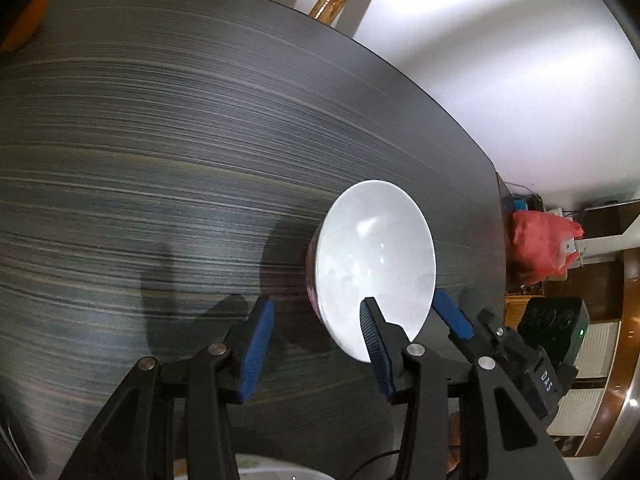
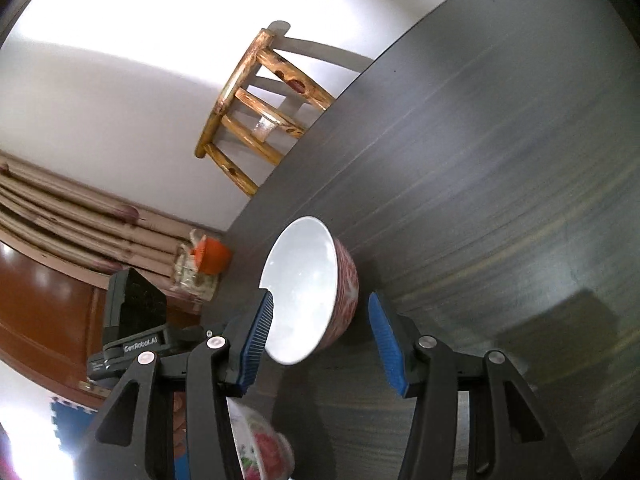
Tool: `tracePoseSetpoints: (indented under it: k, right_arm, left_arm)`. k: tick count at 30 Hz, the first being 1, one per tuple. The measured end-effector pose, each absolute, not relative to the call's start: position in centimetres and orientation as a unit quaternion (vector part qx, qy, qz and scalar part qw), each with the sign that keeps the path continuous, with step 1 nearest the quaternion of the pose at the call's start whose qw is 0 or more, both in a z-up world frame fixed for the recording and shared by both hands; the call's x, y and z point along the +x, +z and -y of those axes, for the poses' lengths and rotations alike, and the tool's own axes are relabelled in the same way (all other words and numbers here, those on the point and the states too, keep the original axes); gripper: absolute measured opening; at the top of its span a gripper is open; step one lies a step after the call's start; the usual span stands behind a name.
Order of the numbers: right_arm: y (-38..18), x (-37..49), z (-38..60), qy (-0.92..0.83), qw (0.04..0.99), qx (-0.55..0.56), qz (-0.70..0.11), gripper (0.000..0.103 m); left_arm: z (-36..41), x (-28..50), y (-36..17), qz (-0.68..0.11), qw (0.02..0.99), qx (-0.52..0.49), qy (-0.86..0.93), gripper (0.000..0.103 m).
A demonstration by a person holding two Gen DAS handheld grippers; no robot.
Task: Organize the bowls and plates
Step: 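Grasp the pink-patterned bowl's rim with both tools and lift it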
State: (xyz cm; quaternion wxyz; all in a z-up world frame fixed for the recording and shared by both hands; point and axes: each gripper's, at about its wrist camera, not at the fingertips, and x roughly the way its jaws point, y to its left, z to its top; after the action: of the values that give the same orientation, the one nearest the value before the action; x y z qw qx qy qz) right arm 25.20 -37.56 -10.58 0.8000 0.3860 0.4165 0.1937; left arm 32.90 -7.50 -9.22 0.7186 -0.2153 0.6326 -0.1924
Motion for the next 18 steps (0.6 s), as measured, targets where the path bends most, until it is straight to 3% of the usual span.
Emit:
tracePoseSetpoints:
  k: [18]
  right_arm:
    - [-12.2, 28.5, 36.6, 0.182, 0.79, 0.366, -0.457, 0.042]
  left_arm:
    - [8.5, 34.2, -11.2, -0.639, 0.716, -0.214, -0.184, 0.044]
